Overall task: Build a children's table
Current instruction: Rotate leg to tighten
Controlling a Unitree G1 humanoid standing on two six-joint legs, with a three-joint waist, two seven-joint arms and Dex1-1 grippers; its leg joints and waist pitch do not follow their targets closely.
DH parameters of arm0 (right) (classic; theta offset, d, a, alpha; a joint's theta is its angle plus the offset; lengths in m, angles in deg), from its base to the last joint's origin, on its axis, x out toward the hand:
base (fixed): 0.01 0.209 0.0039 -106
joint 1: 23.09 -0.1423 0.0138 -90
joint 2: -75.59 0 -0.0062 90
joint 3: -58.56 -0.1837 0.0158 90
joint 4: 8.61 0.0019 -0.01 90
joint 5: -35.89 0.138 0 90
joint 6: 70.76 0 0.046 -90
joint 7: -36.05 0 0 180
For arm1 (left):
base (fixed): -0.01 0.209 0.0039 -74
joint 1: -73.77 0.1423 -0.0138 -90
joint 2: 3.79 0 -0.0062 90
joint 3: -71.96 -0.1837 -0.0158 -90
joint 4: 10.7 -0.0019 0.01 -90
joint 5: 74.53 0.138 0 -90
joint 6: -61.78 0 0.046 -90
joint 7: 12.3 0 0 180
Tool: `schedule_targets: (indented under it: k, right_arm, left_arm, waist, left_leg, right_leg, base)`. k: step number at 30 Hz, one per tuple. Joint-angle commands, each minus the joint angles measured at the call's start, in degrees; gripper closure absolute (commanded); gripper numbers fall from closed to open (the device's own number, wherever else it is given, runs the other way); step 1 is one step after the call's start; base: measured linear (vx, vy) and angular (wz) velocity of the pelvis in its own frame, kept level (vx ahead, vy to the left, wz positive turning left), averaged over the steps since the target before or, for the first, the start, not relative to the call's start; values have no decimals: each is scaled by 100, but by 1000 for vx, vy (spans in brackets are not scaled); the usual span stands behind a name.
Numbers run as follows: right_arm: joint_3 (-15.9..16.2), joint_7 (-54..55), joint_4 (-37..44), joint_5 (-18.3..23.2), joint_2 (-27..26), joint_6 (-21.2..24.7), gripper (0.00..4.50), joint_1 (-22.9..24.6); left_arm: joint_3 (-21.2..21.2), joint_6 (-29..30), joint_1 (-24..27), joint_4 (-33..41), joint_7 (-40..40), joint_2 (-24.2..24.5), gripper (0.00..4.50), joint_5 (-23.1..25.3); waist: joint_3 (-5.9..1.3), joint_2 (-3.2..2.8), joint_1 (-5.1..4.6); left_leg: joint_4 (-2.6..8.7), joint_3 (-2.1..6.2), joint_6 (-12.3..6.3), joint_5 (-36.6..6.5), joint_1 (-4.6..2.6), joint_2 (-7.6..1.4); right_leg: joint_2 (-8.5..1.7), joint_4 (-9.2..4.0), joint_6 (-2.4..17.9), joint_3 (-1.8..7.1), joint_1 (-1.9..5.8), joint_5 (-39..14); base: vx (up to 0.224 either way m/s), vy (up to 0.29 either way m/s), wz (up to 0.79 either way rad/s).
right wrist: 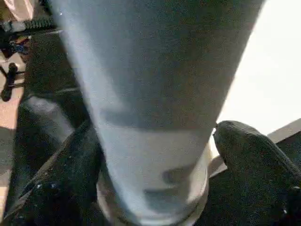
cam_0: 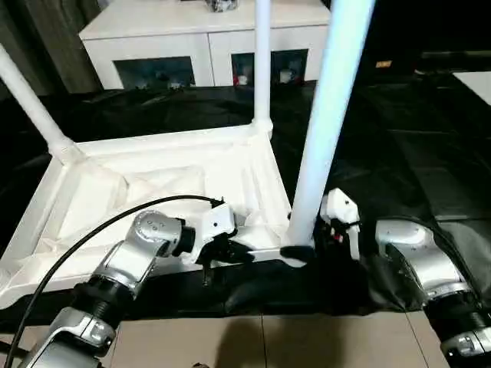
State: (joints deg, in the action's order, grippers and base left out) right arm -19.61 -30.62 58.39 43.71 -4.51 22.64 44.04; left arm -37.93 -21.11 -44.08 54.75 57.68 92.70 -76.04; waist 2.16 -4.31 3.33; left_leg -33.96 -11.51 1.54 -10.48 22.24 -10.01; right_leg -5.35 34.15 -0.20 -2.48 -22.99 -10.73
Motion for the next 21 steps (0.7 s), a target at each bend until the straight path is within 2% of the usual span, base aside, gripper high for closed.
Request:
schedule_targets:
  k: [1,2,4,5,8,10,12,17,21]
  right_arm:
    - [66,-85,110,-43,71,-60,61,-29]
    - [80,-109,73,-60,111,-86,61,-38]
    - [80,-95,44,-77,118,-99,61,-49]
    - [72,-70,11,-66,114,-93,61,-65]
    - [40,-83,-17,-25,74,-29,92,-95]
    - [32,-87,-15,-19,65,-10,95,-97]
    - [55,-78,-31,-50,56,-27,106,-92]
    - [53,-83,-28,-44,29,-7,166,-76]
    - [-76,51,-33,54,-97,97,179,-67]
  left_arm:
    - [-57,50,68,54,144,45,450,-42]
    - [-48,77,70,83,140,62,450,-52]
    - [-46,89,69,95,133,69,450,-61]
    - [-41,95,65,98,127,69,450,-64]
    - [-27,99,59,94,111,71,450,-57]
    - [-27,99,58,93,108,72,450,-55]
    - [-26,102,59,95,102,81,450,-52]
    - [-24,101,67,96,107,113,450,-53]
    - [2,107,83,80,29,74,450,-64]
  waist:
    - [-295,114,-18]
    - [-294,120,-31]
    - [-302,124,-37]
    - [-319,120,-36]
    - [-340,121,-28]
    - [-345,122,-18]
    - [-340,120,-13]
    - [-336,122,-18]
    - [-342,124,-14]
  left_leg:
    - [453,140,-301,-1658,-151,-340]
    - [467,147,-233,-1699,-149,-336]
    - [462,145,-212,-1663,-154,-329]
    - [443,138,-262,-1504,-144,-321]
    - [407,123,-385,-1276,-136,-311]
    - [388,118,-482,-1137,-125,-309]
    - [386,119,-522,-1128,-121,-311]
    - [401,129,-452,-1246,-129,-317]
    - [390,123,-464,-1184,-129,-311]
  right_leg:
    - [-290,-407,1363,173,204,-1521]
    - [-287,-407,1322,179,207,-1551]
    - [-284,-403,1320,193,205,-1429]
    - [-286,-383,1371,195,215,-1173]
    - [-284,-356,1453,189,227,-832]
    - [-281,-334,1510,180,233,-646]
    - [-281,-341,1520,172,234,-700]
    - [-280,-349,1490,173,234,-896]
    - [-279,-340,1505,175,234,-807]
  base:
    - [0,0,0]
    - [0,0,0]
    - [0,0,0]
    - [0,0,0]
    - [0,0,0]
    - [0,0,0]
    - [0,0,0]
    - [0,0,0]
    - [0,0,0]
